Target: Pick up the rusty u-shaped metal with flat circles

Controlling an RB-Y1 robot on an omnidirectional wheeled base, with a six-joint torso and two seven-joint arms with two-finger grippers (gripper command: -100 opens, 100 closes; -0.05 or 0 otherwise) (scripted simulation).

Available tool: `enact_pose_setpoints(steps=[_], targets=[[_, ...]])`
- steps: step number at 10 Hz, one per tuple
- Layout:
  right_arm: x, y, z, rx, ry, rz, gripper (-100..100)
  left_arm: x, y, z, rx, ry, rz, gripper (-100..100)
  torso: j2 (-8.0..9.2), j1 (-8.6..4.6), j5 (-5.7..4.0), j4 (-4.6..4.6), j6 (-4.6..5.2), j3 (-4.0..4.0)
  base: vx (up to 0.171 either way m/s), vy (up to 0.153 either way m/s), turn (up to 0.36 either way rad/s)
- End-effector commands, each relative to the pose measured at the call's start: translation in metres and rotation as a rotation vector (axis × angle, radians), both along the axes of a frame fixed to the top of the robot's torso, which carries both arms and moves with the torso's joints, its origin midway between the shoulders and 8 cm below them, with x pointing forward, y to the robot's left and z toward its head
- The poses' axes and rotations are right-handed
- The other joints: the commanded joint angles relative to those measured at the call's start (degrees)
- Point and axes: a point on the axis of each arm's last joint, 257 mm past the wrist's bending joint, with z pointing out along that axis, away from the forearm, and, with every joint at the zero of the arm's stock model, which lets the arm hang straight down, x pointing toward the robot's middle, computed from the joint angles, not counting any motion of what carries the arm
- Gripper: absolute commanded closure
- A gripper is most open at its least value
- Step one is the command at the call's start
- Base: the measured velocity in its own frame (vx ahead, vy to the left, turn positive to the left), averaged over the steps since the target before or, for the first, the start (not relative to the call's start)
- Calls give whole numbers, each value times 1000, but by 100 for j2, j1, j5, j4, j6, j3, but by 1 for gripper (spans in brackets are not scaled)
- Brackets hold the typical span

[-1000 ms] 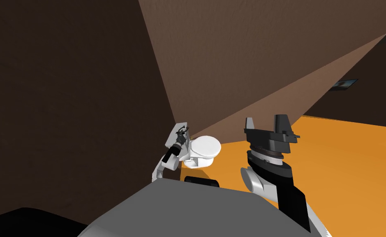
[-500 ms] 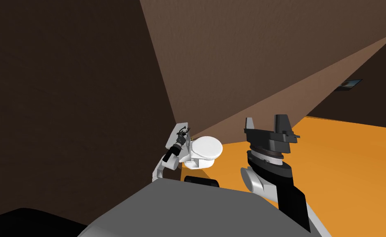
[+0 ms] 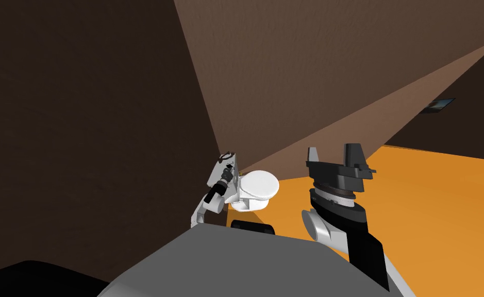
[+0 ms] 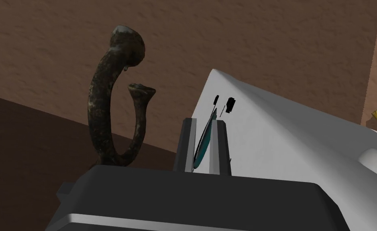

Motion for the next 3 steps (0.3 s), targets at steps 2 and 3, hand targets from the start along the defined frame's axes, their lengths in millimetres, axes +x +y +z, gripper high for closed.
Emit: enact_pose_setpoints(steps=[2,3], targets=[[0,0,0,0,0,0,0,0,0,0,0,0,0,100,0,0,0,0,0,0,0,0,0],[0,0,0,0,0,0,0,0,0,0,0,0,0,0,1,1,1,1,0,1,0,0,0]])
